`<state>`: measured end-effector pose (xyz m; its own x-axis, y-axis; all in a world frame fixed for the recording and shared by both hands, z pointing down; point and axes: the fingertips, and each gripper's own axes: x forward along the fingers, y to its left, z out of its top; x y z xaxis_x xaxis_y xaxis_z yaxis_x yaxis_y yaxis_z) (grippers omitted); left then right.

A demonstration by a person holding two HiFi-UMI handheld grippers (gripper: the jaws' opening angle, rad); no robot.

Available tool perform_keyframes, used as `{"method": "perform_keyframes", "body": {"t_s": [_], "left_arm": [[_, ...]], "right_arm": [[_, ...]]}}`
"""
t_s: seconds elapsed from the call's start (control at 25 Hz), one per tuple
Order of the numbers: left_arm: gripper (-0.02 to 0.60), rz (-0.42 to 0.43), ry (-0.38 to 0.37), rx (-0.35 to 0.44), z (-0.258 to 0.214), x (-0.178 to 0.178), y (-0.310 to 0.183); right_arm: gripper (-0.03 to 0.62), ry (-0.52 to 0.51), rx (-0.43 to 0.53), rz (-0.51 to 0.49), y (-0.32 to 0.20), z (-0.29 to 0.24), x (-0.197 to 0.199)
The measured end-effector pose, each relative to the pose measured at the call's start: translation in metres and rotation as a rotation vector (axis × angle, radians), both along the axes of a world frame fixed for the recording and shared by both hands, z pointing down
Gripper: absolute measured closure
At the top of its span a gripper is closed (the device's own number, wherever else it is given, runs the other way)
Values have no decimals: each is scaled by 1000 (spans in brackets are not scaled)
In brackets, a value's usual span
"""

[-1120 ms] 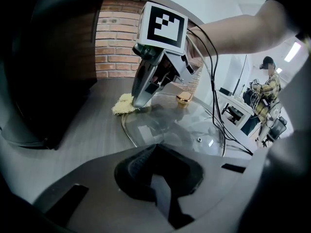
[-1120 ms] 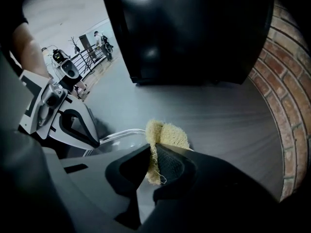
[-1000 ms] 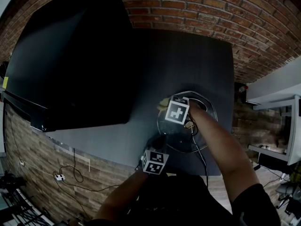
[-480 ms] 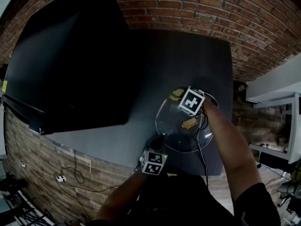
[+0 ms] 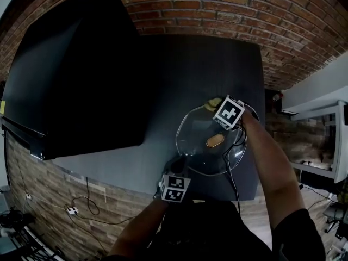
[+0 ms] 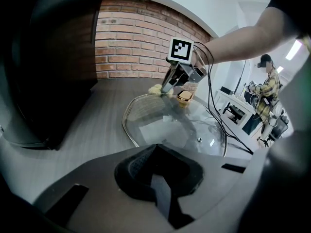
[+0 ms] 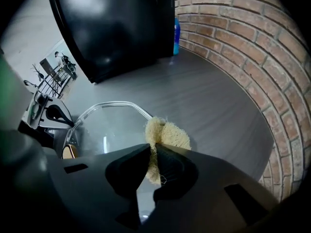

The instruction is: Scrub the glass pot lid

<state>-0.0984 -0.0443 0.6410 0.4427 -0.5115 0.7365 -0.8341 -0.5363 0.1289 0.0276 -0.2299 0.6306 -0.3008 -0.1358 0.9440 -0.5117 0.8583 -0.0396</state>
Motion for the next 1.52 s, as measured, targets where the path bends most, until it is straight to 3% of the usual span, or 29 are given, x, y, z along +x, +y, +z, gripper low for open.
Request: {"method": "perform_keyframes", "body": {"t_s": [0.32,0.6,1.08,1.52], "left_arm": [[549,0,-6,2,0,1,0],[549,-1,-15,-23,2,0,3],[549,1,-15,7,-4,1,-3],[549,8,-15,0,-4,1,-3]], "right_arm": [[553,48,-18,99,8,5,57],[553,45,-18,156,23,5,84],[553,48,-21,180,63,6,110],[553,-39,-54,257,120,2,117]]}}
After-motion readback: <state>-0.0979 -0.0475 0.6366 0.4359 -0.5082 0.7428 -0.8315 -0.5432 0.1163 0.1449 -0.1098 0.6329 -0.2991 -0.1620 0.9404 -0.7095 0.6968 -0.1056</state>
